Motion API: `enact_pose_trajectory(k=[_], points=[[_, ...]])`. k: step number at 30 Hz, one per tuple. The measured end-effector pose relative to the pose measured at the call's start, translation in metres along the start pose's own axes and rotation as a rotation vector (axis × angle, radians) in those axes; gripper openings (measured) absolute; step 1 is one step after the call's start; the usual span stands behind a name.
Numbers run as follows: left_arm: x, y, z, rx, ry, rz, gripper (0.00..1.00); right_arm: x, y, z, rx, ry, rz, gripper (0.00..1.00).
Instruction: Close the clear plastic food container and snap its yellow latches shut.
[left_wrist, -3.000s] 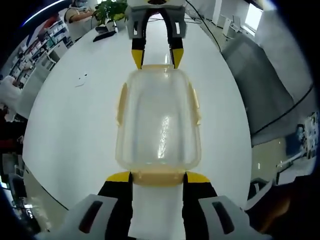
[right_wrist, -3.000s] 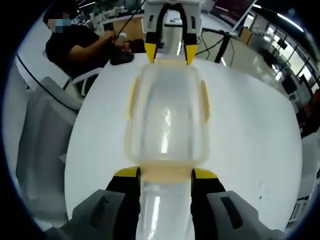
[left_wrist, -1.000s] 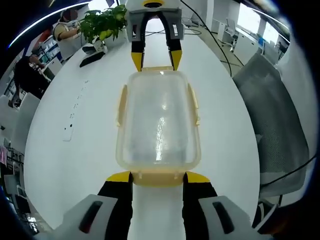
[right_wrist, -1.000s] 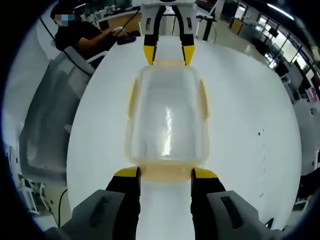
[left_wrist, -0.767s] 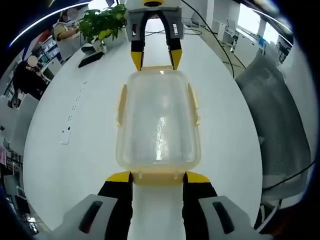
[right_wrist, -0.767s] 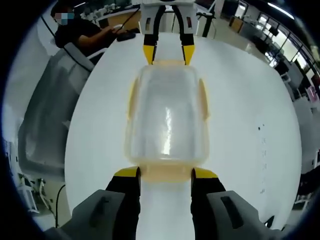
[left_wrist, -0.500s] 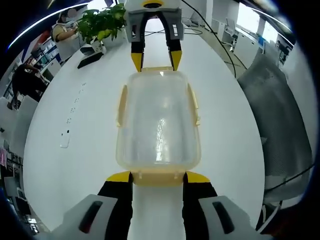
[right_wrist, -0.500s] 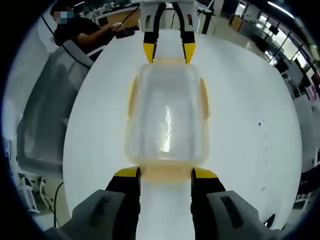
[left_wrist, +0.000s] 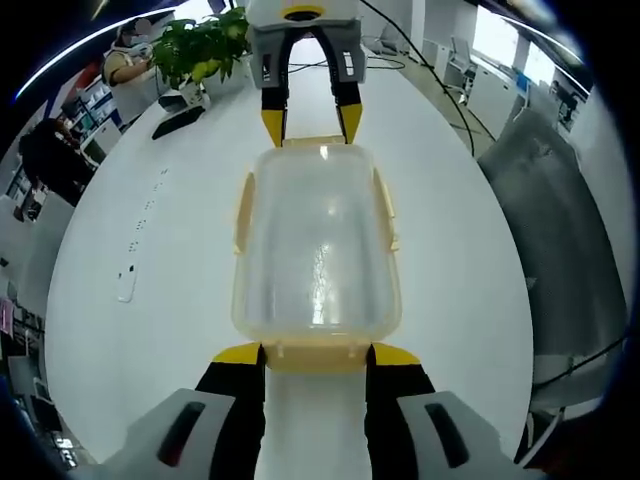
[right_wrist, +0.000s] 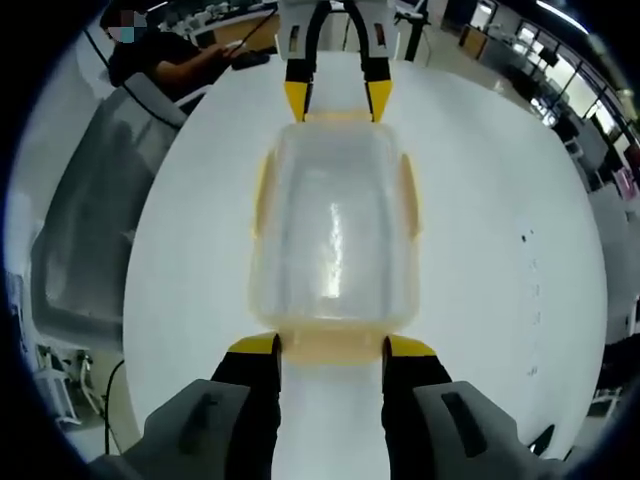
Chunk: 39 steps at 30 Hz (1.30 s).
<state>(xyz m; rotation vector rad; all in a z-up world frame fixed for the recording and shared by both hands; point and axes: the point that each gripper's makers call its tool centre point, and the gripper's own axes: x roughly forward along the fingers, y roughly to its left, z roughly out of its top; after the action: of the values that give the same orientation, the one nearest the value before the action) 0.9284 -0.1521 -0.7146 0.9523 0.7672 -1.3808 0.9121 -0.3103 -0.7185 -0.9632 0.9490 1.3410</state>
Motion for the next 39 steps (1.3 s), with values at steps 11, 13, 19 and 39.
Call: enact_pose_trajectory(k=[11, 13, 19, 39], points=[[0.003, 0.000, -0.002, -0.013, -0.005, 0.004, 0.32, 0.006, -0.004, -0.002, -0.021, 0.020, 0.003, 0.36], [0.004, 0.000, -0.003, -0.014, -0.004, 0.001, 0.32, 0.006, -0.004, -0.002, -0.012, 0.016, 0.013, 0.36], [0.005, -0.001, -0.004, -0.025, -0.010, 0.000, 0.32, 0.006, -0.004, -0.002, -0.019, 0.017, 0.016, 0.36], [0.004, 0.003, -0.010, 0.031, 0.015, 0.034, 0.38, 0.011, 0.010, -0.009, 0.032, 0.040, 0.066, 0.48]])
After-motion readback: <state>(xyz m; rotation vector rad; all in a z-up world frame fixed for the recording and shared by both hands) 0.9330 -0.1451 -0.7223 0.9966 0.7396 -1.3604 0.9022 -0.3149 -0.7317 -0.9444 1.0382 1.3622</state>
